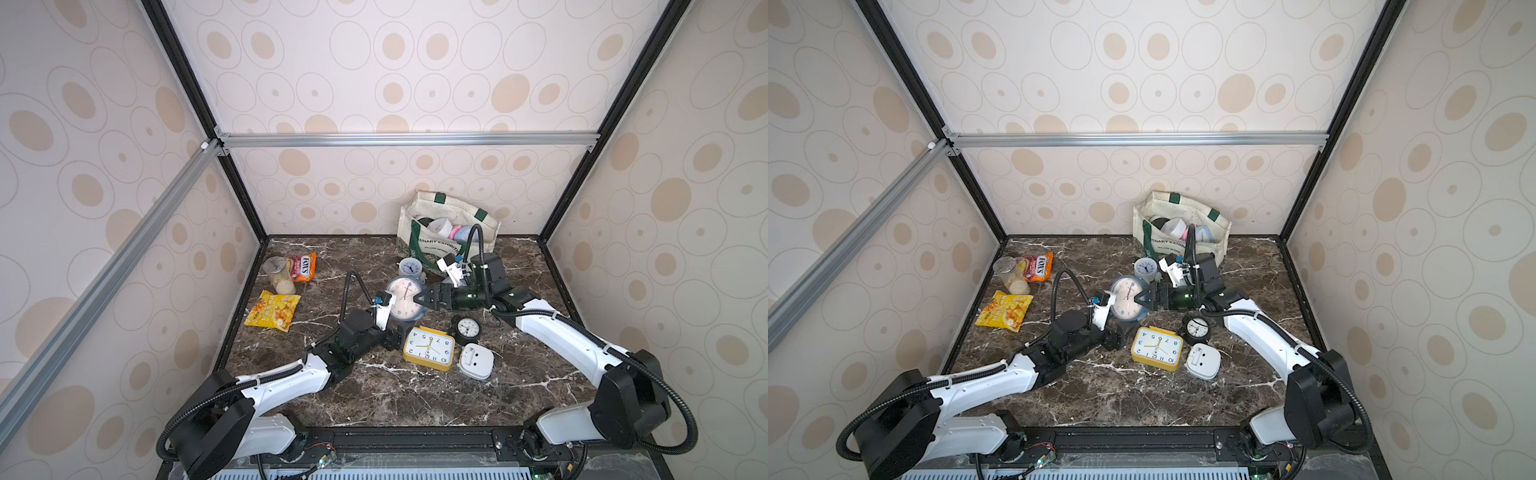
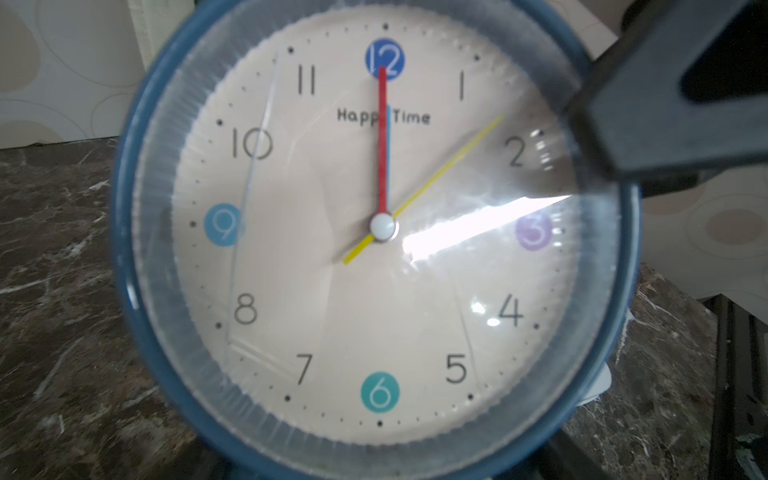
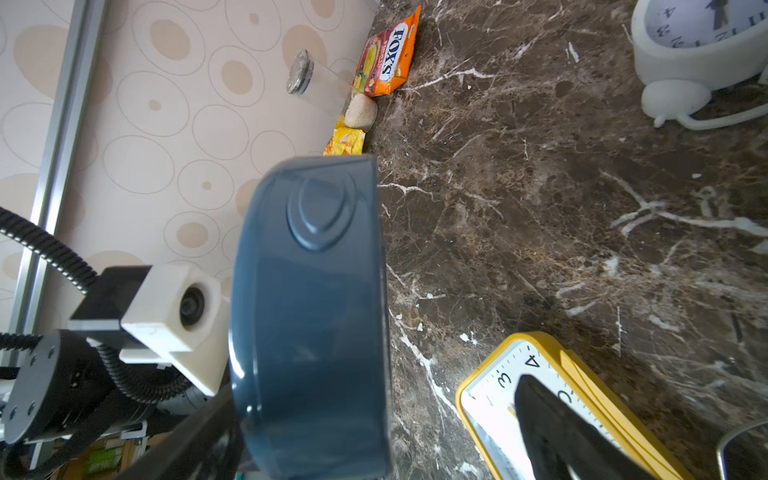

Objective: Put the alarm clock into the canvas bag
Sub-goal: Pick up the alarm from the center of the board.

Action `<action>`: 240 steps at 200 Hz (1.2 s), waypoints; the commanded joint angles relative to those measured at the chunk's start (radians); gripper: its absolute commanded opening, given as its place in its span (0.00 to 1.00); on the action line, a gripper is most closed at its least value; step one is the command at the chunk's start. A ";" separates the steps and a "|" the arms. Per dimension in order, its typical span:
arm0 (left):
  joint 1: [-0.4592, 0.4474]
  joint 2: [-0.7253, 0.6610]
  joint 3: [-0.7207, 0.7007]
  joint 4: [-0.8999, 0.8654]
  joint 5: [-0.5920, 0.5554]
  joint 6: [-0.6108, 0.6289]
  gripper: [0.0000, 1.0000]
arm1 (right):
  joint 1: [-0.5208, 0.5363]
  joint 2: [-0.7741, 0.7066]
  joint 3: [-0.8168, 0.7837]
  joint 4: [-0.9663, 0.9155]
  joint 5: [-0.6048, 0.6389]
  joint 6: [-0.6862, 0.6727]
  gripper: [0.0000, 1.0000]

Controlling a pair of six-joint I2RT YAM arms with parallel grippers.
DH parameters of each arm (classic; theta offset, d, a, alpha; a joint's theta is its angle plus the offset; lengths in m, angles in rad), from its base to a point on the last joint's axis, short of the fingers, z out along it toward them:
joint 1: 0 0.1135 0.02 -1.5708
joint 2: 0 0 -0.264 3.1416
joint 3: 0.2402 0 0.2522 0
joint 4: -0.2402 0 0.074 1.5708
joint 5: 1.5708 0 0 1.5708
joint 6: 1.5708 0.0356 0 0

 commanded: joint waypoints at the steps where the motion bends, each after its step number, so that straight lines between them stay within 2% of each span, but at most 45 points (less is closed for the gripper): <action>1: -0.018 0.005 0.016 0.085 0.040 0.036 0.67 | 0.003 -0.025 0.023 -0.013 -0.030 0.012 0.97; 100: -0.037 0.036 0.036 0.063 0.023 0.041 0.67 | 0.034 -0.004 0.038 -0.053 0.007 0.000 0.56; 138: -0.038 0.040 0.041 0.045 0.005 0.050 0.68 | 0.043 -0.008 0.037 -0.068 0.031 -0.003 0.48; 197: -0.038 0.038 0.050 0.026 0.005 0.054 0.73 | 0.042 -0.009 0.034 -0.042 0.023 0.013 0.27; 214: -0.038 0.036 0.050 0.025 0.007 0.049 0.79 | 0.043 -0.007 0.037 -0.030 0.015 0.017 0.21; 217: -0.039 0.036 0.052 0.024 0.007 0.047 0.95 | 0.043 -0.008 0.037 -0.029 0.014 0.017 0.20; 219: -0.040 0.036 0.053 0.023 0.007 0.045 0.97 | 0.043 -0.008 0.037 -0.028 0.016 0.018 0.20; 240: -0.039 0.041 0.088 -0.024 0.021 0.020 0.98 | 0.039 -0.018 0.045 -0.018 0.053 0.023 0.16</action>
